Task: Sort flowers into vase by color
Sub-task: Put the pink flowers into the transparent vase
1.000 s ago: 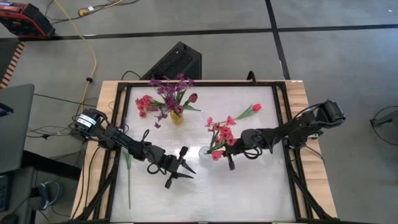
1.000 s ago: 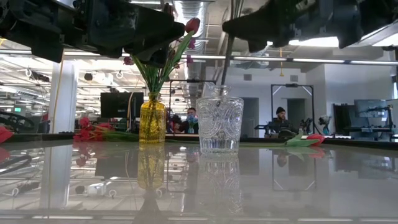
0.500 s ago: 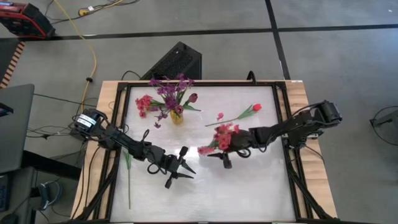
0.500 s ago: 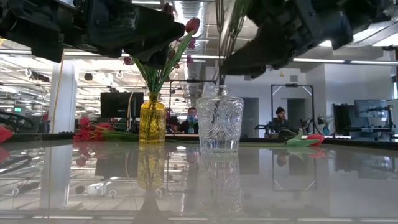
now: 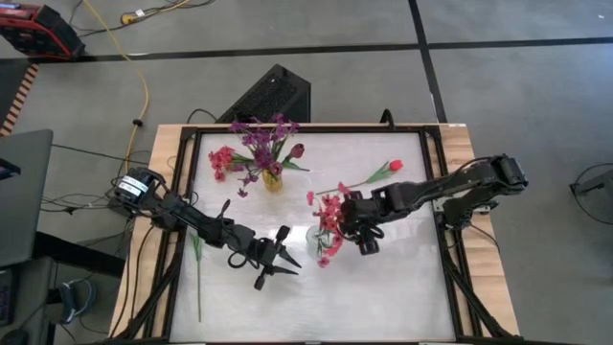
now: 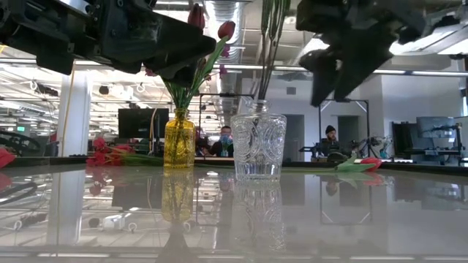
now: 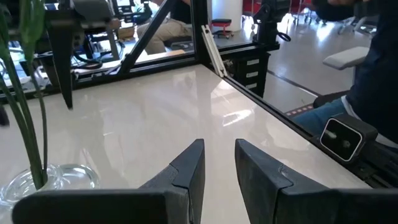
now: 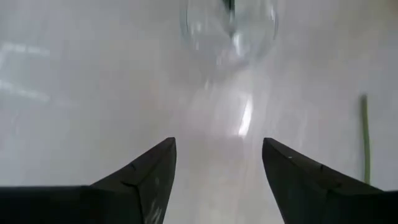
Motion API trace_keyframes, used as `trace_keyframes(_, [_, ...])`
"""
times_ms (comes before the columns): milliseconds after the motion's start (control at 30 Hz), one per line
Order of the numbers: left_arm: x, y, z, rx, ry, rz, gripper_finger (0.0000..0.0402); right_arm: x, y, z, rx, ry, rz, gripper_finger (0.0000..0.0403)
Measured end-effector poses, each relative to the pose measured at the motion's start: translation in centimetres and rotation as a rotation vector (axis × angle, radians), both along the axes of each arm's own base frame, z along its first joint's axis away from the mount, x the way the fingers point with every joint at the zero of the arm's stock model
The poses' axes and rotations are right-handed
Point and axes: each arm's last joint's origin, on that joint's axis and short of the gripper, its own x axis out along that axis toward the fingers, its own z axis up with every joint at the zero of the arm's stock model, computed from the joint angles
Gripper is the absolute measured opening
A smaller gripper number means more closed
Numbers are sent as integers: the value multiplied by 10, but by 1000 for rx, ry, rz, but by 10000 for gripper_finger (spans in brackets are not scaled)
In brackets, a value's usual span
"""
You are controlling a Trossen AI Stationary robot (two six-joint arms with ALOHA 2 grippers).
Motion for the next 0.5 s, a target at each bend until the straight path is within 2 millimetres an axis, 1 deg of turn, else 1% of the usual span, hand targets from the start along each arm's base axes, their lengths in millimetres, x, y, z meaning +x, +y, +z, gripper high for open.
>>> trace_keyframes(100, [0, 0, -1, 4, 7, 0, 79, -10, -1, 10, 21, 71, 15, 265])
trace_keyframes(233, [0, 0, -1, 6, 11, 1, 79, -27, -3, 31, 36, 67, -7, 265])
trace_keyframes(333, [0, 1, -1, 12, 10, 2, 79, -43, -7, 50, 45, 8, -35, 265])
trace_keyframes(500, [0, 1, -1, 13, 9, 4, 79, -71, -17, 86, -32, -186, -105, 265])
